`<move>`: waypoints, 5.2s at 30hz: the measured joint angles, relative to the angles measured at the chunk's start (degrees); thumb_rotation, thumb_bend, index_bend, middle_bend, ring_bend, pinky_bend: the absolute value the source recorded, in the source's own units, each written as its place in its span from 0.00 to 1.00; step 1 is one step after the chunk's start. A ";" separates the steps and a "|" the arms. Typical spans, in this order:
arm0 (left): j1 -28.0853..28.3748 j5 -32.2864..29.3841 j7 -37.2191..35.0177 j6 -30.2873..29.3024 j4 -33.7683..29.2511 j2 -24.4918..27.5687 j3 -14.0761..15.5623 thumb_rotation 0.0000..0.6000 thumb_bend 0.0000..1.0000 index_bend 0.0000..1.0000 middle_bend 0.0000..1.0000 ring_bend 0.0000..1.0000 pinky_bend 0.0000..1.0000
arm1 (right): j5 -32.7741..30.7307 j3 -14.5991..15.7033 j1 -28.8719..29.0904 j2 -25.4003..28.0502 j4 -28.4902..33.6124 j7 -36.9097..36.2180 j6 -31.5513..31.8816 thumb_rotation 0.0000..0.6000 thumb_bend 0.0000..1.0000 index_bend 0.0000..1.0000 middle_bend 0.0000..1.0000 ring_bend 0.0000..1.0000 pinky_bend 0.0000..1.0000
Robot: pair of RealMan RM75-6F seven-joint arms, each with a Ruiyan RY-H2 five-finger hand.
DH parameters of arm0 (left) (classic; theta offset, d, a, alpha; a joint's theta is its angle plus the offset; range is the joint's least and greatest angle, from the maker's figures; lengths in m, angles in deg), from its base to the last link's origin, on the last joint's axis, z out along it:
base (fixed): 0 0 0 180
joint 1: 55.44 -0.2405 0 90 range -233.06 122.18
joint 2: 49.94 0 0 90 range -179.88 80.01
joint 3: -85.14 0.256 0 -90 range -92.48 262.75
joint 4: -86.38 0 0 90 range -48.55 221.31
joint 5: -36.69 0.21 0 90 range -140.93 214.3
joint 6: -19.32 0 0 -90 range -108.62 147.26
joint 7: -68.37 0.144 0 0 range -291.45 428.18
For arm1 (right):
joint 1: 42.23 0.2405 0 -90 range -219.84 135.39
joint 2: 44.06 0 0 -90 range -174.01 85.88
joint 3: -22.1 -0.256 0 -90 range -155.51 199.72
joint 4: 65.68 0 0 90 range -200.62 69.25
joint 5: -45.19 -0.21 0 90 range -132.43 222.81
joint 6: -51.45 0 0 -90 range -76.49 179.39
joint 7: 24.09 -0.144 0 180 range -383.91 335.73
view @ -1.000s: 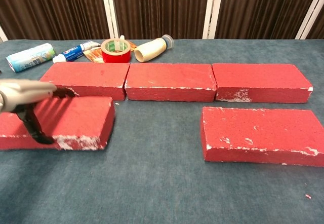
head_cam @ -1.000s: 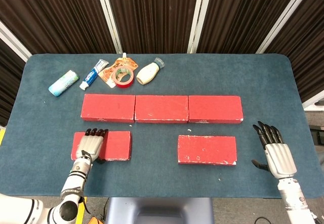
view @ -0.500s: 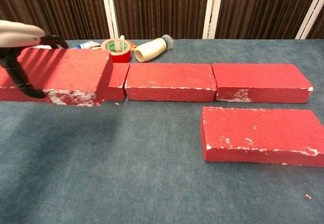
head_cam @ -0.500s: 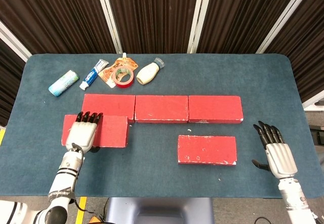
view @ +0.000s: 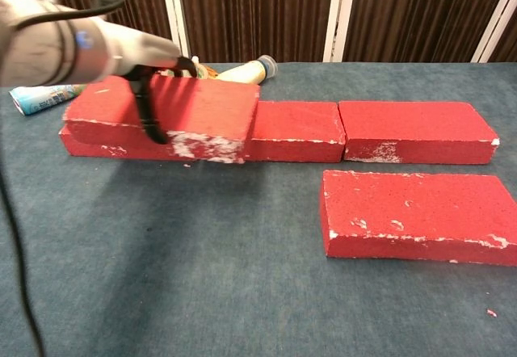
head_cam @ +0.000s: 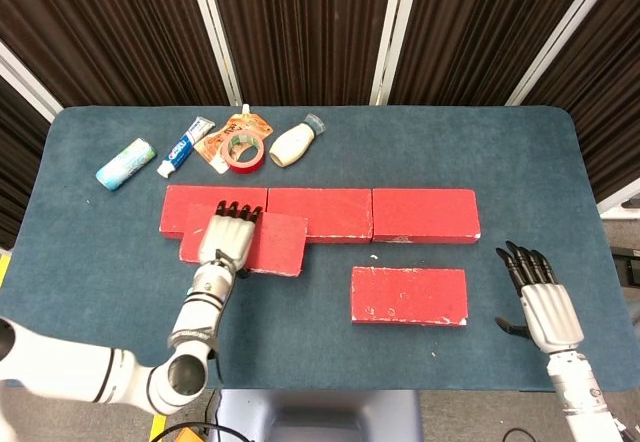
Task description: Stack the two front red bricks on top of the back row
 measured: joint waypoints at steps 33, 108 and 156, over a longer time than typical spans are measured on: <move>9.36 -18.19 8.04 12.02 28.33 -6.92 -6.75 1.00 0.25 0.00 0.16 0.00 0.01 | -1.29 0.15 0.53 -0.71 -1.52 0.86 -1.69 1.00 0.00 0.05 0.11 0.00 0.00; 12.03 -18.23 14.70 11.63 39.38 -15.18 -11.68 1.00 0.24 0.00 0.02 0.00 0.01 | -2.34 -0.21 0.77 -0.60 -2.39 -0.26 -2.22 1.00 0.00 0.05 0.11 0.00 0.00; -7.16 18.99 -3.01 2.33 -10.51 9.55 -1.07 1.00 0.22 0.00 0.00 0.00 0.00 | -1.74 0.03 0.65 -0.94 -1.69 0.92 -1.71 1.00 0.00 0.05 0.11 0.00 0.00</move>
